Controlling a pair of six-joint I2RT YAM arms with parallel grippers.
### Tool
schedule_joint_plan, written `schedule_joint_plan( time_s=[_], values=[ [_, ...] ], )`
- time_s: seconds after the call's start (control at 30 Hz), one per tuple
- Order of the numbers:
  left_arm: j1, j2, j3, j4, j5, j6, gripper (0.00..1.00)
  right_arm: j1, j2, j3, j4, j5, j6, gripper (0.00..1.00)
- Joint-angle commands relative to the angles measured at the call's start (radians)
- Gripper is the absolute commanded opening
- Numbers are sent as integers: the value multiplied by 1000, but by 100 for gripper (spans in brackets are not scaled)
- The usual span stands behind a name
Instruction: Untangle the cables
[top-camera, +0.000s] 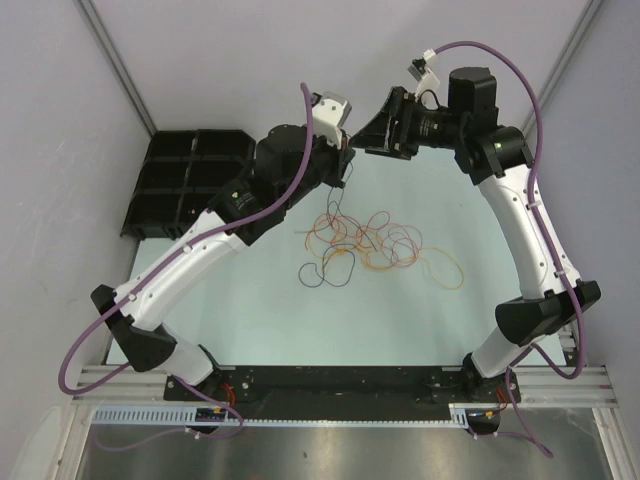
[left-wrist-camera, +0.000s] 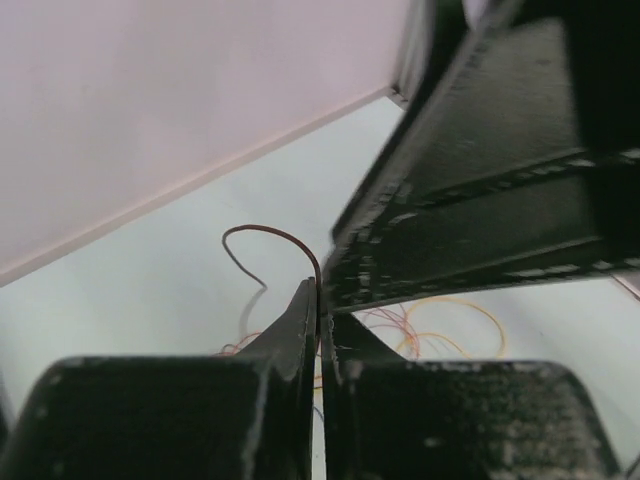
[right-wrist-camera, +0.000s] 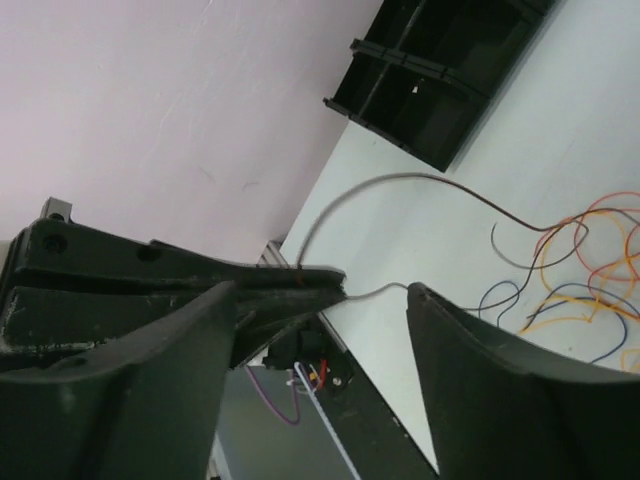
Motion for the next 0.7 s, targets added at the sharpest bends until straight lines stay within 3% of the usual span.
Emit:
schedule_joint_plan(
  time_s=[0.0,0.07,0.23,0.4,0.67],
  values=[
    [10,-6,73,12,-195,-8,0,-16,-62,14,-14,60,-19,80],
    [16,-13,83,17,-258,-5,0,-42,-82,-3,-41,105,-18,85],
    [35,-8,115,95,-396,41,0,-186,-180,-118,-46,159,8,85],
    [110,72,258,88,-416,87,0,-239,-244,-206,-58,157,8,85],
    [274,188,467,80,-376,37,0,-240,-295,-270,-87,189,-19,85]
  ],
)
